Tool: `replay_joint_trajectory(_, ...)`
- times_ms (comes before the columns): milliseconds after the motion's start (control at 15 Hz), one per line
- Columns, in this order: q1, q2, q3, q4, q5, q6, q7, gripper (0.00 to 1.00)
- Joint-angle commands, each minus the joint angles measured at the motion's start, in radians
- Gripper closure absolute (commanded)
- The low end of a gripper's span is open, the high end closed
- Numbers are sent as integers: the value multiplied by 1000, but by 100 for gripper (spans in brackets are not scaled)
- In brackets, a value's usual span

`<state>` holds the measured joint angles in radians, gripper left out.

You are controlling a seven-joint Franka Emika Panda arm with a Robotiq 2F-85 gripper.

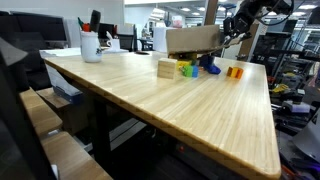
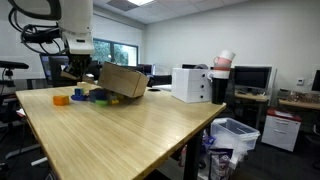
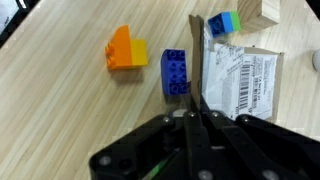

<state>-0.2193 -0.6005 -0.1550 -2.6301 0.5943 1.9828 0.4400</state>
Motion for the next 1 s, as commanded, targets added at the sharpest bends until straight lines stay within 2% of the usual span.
replay_joint_trajectory(0,-14,-1,-4,56,-7,-105,9,98)
replay_joint_trajectory(467,-24,-13,2,136,-8,-177,12,98)
replay_joint_trajectory(933,-26,-38,5,194,-6,-179,13,98)
